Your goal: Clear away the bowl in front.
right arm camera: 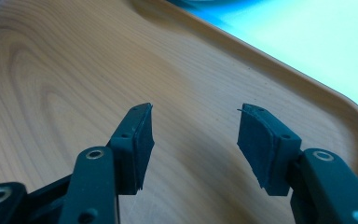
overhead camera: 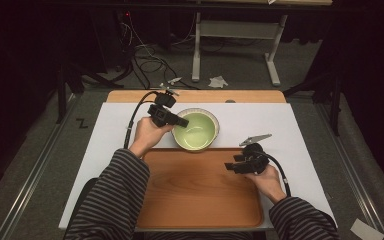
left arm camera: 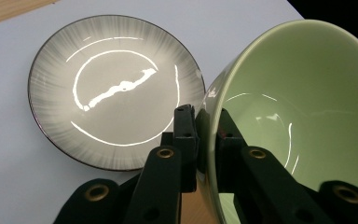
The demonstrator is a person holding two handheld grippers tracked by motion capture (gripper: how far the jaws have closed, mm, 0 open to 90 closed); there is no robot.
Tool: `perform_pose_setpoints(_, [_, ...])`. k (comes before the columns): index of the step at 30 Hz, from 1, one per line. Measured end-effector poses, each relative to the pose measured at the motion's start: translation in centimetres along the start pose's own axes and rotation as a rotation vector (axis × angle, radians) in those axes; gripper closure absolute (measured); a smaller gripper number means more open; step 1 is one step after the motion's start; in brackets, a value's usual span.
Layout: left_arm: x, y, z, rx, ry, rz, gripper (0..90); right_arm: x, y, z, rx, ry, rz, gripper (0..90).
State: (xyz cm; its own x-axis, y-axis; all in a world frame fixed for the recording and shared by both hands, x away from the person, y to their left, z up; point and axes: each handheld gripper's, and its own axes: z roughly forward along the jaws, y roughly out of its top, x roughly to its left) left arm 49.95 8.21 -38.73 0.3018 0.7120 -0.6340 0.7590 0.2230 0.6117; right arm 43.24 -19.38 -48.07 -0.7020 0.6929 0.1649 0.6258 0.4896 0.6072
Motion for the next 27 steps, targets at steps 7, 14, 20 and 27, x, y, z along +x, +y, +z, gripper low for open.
perform_pose_setpoints(7, [-0.3,-0.6,-0.7,0.011,-0.017,0.004,83.3,-0.1,0.0,0.1,0.006,0.003,0.007,46.5])
perform_pose_setpoints(14, [-0.6,-1.2,-1.3,0.010,-0.034,0.011,83.2,-0.1,0.0,0.1,0.007,0.002,0.007,46.5])
perform_pose_setpoints(20, [-0.5,-1.7,-1.6,0.018,-0.033,0.003,83.2,0.0,0.0,0.1,0.006,0.003,0.007,46.5])
perform_pose_setpoints(27, [-0.7,-2.5,-2.1,0.022,-0.049,0.006,83.2,0.0,0.0,0.1,0.010,0.003,0.005,46.5])
